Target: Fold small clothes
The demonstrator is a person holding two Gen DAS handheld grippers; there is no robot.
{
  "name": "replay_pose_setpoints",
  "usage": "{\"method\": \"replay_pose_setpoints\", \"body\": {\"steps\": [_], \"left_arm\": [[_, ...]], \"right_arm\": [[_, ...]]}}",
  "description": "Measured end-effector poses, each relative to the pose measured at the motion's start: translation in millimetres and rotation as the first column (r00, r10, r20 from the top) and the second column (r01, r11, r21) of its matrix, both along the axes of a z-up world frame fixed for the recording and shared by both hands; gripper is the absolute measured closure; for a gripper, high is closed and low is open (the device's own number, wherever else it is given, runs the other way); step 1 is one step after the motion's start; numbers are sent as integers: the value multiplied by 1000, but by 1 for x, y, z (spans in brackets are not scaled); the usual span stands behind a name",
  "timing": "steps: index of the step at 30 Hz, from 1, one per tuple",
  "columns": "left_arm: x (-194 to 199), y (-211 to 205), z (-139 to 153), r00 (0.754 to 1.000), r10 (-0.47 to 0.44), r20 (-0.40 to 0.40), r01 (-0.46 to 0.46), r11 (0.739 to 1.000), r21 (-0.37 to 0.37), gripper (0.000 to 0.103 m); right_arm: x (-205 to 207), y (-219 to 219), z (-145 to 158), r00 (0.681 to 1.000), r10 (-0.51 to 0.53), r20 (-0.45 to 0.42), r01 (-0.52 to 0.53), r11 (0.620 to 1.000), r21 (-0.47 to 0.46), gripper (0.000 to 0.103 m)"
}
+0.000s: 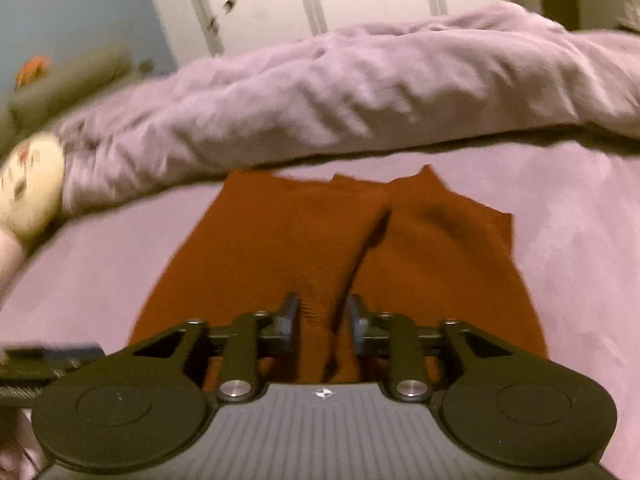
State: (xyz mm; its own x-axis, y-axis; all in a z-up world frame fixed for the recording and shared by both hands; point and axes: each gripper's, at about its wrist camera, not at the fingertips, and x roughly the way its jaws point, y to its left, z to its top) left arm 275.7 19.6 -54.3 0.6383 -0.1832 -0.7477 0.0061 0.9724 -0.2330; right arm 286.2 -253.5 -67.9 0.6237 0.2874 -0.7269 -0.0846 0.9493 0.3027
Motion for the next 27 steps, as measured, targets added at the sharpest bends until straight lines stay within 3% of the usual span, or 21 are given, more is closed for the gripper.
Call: {"method": "replay_pose_setpoints", "body": {"steps": [4,7,9,15,16,18,20,22,24,27], "left_arm": [[1,-3,0,1000,4,1,-4,1000,7,15],[0,-7,0,1000,3,3,-3,1000,17,15],[1,-7,0,1000,-1,0,1,1000,22,15],[2,-7,-1,1000,-5,-8,5,1000,26,14],[3,-7,-2,1000,-3,-11,4,1000,25,14],[3,-7,-2,1000,-4,-13,5,1000,20,14],[3,-8,-2,1000,-10,-14,11,1000,21,13],[4,-9,-3,1000,-11,-17,11,1000,25,11],[4,-9,-4,1000,-12,-21,12,1000,24,10],[2,-9,2,1000,-8,-13,9,1000,23,10]], "right_arm": [[-4,-25,-7,997,-51,-60,57,993,103,53],[0,-39,-22,988,-44,-145,83,958,274,53],[6,-40,-28,986,-47,-162,99,938,332,53],[30,-22,-32,987,-4,-162,64,928,366,52],[33,-16,-29,990,8,-142,42,938,343,62],[40,-4,-27,992,30,-120,7,955,296,71],[46,-1,-29,991,36,-130,3,956,292,69],[52,-2,-34,987,27,-159,26,948,318,60],[56,-2,-39,983,20,-183,44,940,339,60],[58,9,-29,988,17,-156,22,970,244,82]]}}
